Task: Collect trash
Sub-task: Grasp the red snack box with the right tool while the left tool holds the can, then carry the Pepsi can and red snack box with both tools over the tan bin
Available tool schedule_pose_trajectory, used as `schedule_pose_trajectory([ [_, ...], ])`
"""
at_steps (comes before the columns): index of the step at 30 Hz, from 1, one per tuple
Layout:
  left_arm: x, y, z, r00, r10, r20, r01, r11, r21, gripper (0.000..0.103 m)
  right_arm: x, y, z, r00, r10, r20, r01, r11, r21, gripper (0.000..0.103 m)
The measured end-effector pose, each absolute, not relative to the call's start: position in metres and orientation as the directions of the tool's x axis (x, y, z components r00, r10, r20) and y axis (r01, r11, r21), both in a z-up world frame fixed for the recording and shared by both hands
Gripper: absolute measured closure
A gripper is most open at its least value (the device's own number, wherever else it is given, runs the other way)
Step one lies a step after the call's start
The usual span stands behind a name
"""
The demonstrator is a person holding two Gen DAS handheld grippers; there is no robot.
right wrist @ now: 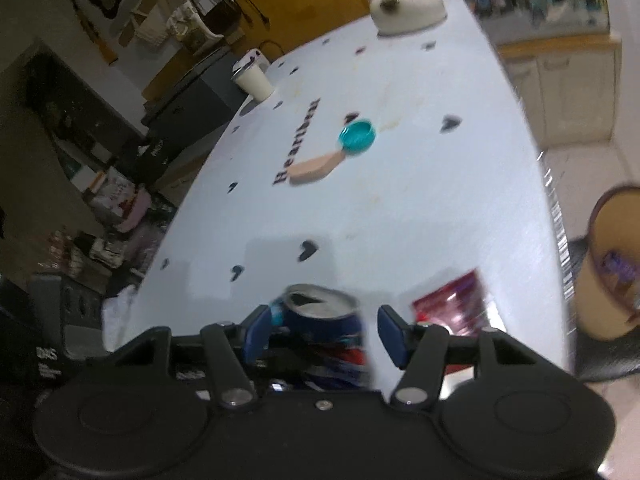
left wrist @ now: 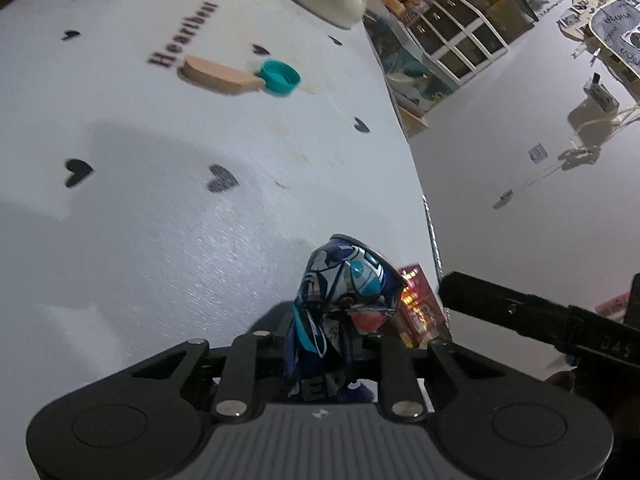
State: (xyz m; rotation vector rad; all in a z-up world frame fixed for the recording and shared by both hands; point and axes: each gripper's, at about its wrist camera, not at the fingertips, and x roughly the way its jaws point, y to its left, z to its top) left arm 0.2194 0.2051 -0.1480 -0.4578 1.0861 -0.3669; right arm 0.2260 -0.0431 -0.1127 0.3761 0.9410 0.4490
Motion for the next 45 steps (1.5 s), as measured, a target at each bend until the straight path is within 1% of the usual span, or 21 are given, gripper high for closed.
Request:
schedule_pose_trajectory([
  [2,0.219,0.207,-0.144,0.435,-0.481,-0.761,0.058,0.859,-0.510,0.081,0.227,-0.047,-0.110,0.530,0.476,-0.702,-0.203,0.875,0.439,0.037],
  [4,0.218,0.207,-0.140,0.449,-0.460,-0.766,0.061,0.871,-0.488,0.081,0.228,-0.049,-0.111,0.546,0.407,-0.732,-0.200,0.912,0.358,0.029],
  [6,0.217,0.206,-0.137,0.458,-0.447,-0.769,0.066,0.879,-0.472,0.081,0.230,-0.046,-0.117,0.548,0.331,-0.768,-0.212,0.943,0.255,0.026],
  [7,0.216,0.206,-0.135,0.462,-0.438,-0.771,0.068,0.884,-0.462,0.081,0.231,-0.045,-0.120,0.544,0.307,-0.781,-0.213,0.951,0.225,0.023],
  [14,0.212,0.203,-0.127,0.490,-0.395,-0.777,0.081,0.908,-0.411,0.081,0.238,-0.035,-0.153,0.477,0.214,-0.852,-0.223,0.968,0.118,0.020],
  [15,0.211,0.202,-0.126,0.494,-0.390,-0.777,0.083,0.911,-0.404,0.081,0.238,-0.032,-0.158,0.472,0.196,-0.860,-0.230,0.969,0.094,0.020],
  [17,0.209,0.200,-0.123,0.506,-0.374,-0.777,0.088,0.919,-0.385,0.081,0.238,-0.026,-0.165,0.469,0.165,-0.868,-0.236,0.970,0.056,0.027],
  [18,0.208,0.199,-0.121,0.511,-0.366,-0.778,0.090,0.923,-0.375,0.081,0.238,-0.024,-0.167,0.469,0.156,-0.869,-0.237,0.971,0.046,0.035],
  [20,0.206,0.197,-0.118,0.522,-0.349,-0.778,0.094,0.931,-0.354,0.081,0.236,-0.022,-0.168,0.478,0.146,-0.866,-0.235,0.971,0.034,0.045],
  [21,0.205,0.197,-0.117,0.527,-0.341,-0.779,0.095,0.934,-0.345,0.081,0.235,-0.023,-0.167,0.480,0.150,-0.864,-0.235,0.971,0.037,0.049],
  [22,0.205,0.196,-0.116,0.531,-0.333,-0.779,0.096,0.937,-0.335,0.081,0.235,-0.024,-0.165,0.480,0.155,-0.864,-0.233,0.971,0.045,0.050],
  [31,0.192,0.183,-0.101,0.589,-0.238,-0.772,0.102,0.970,-0.222,0.081,0.219,-0.038,-0.133,0.550,0.188,-0.814,-0.181,0.978,0.103,0.051],
  [41,0.176,0.170,-0.079,0.645,-0.177,-0.743,0.087,0.984,-0.159,0.081,0.199,-0.046,-0.086,0.634,0.246,-0.733,-0.203,0.968,0.149,0.051],
  [45,0.172,0.159,-0.067,0.668,-0.156,-0.727,0.090,0.987,-0.130,0.081,0.192,-0.053,-0.069,0.665,0.253,-0.702,-0.214,0.966,0.145,0.051],
])
